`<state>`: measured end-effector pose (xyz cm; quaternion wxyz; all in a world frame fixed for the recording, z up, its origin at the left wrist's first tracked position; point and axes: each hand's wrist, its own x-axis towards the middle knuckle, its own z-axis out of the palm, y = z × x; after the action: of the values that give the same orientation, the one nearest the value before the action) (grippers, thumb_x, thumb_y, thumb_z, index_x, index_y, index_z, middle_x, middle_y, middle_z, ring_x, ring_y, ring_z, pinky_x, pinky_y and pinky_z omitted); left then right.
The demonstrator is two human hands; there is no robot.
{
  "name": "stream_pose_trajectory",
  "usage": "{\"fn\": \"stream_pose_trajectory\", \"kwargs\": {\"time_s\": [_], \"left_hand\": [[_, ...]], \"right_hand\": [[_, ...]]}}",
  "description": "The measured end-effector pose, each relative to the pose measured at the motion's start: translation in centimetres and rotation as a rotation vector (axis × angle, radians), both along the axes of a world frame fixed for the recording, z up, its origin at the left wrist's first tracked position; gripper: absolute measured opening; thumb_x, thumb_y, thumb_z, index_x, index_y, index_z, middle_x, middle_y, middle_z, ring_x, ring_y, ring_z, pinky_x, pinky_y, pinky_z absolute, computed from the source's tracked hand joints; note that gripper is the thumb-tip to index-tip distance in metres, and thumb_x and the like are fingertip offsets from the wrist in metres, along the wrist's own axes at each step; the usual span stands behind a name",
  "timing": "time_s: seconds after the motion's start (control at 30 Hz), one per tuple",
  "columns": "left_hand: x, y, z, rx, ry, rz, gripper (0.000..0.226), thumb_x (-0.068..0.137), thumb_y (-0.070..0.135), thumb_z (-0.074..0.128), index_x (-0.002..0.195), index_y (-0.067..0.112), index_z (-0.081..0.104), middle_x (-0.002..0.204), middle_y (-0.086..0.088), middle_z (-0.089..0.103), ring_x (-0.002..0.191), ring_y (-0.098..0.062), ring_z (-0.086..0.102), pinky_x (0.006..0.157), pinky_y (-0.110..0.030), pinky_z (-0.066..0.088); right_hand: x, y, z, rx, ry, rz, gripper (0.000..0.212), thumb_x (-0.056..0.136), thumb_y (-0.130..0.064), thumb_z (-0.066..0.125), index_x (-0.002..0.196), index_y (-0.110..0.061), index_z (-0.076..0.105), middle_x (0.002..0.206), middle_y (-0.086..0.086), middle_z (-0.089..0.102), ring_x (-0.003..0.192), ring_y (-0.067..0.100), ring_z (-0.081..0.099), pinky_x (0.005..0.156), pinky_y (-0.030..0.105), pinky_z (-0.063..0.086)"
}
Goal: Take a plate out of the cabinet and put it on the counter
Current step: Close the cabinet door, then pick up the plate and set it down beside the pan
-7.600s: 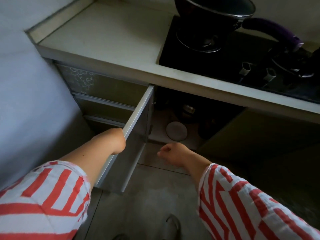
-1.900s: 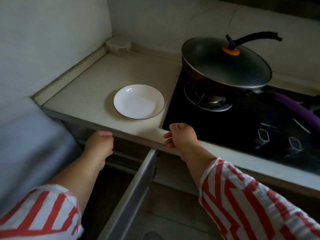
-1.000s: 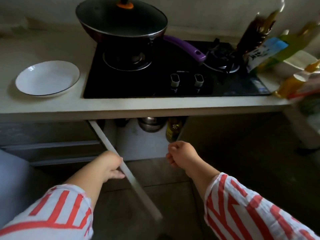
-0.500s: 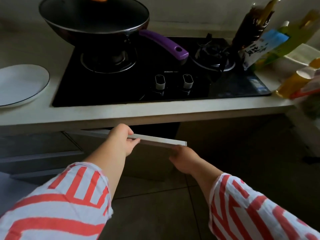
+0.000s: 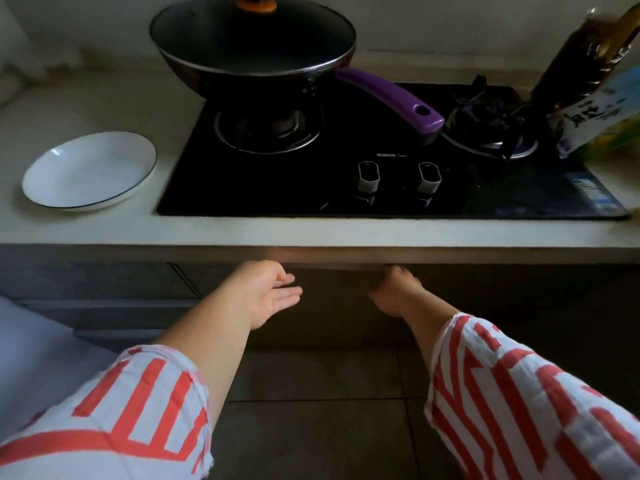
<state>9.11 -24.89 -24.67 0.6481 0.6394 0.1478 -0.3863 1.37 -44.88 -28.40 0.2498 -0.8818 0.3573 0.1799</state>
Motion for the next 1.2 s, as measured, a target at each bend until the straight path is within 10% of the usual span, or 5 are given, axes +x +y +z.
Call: {"fn": "stream_pose_trajectory", "kwargs": {"time_s": [0.4, 0.63, 0.9, 1.1, 1.2], "left_hand": [[1.1, 10.3, 7.3, 0.013, -0.123, 0.133, 0.034, 0.093, 0.008, 0.045, 0.127, 0.008, 0.047, 0.106, -0.012, 0.063, 0.093, -0.029, 0.065, 0.068, -0.035, 0.054], [7.8, 18.6, 11.9, 0.075, -0.225, 0.271, 0.022, 0.092, 0.015, 0.052, 0.114, 0.01, 0.054, 0.099, -0.009, 0.065, 0.085, -0.026, 0.065, 0.064, -0.035, 0.052], [19.6, 26.0, 12.0, 0.265, -0.436, 0.229, 0.012, 0.084, 0.01, 0.051, 0.085, 0.013, 0.062, 0.087, -0.013, 0.056, 0.071, -0.025, 0.05, 0.07, -0.03, 0.043], [27.1, 29.0, 10.3, 0.422, -0.476, 0.035, 0.047, 0.082, 0.014, 0.056, 0.129, 0.01, 0.056, 0.132, -0.015, 0.056, 0.119, -0.032, 0.053, 0.103, -0.042, 0.043], [28.4, 29.0, 9.2, 0.392, -0.394, -0.034, 0.047, 0.082, 0.015, 0.053, 0.129, 0.013, 0.052, 0.117, -0.013, 0.058, 0.096, -0.029, 0.057, 0.086, -0.037, 0.05]], "right_hand": [[-0.3, 5.5, 6.9, 0.258, 0.07, 0.216, 0.037, 0.095, -0.032, 0.051, 0.126, -0.013, 0.056, 0.095, 0.003, 0.057, 0.097, 0.021, 0.055, 0.088, 0.032, 0.045], [7.3, 13.4, 14.4, 0.39, -0.229, 0.216, 0.035, 0.091, -0.019, 0.055, 0.125, -0.01, 0.059, 0.101, 0.001, 0.057, 0.108, 0.027, 0.062, 0.102, 0.04, 0.048], [18.3, 21.7, 15.5, 0.418, -0.35, 0.065, 0.032, 0.09, -0.012, 0.055, 0.121, -0.008, 0.06, 0.086, 0.0, 0.062, 0.071, 0.011, 0.058, 0.073, 0.03, 0.053], [24.9, 25.6, 14.7, 0.247, -0.324, -0.011, 0.031, 0.09, -0.012, 0.051, 0.119, -0.007, 0.06, 0.117, 0.019, 0.067, 0.085, 0.02, 0.057, 0.091, 0.041, 0.053], [26.6, 26.1, 13.7, 0.209, -0.304, -0.065, 0.037, 0.089, -0.016, 0.051, 0.125, -0.011, 0.054, 0.121, 0.017, 0.064, 0.088, 0.021, 0.056, 0.092, 0.04, 0.052]]}}
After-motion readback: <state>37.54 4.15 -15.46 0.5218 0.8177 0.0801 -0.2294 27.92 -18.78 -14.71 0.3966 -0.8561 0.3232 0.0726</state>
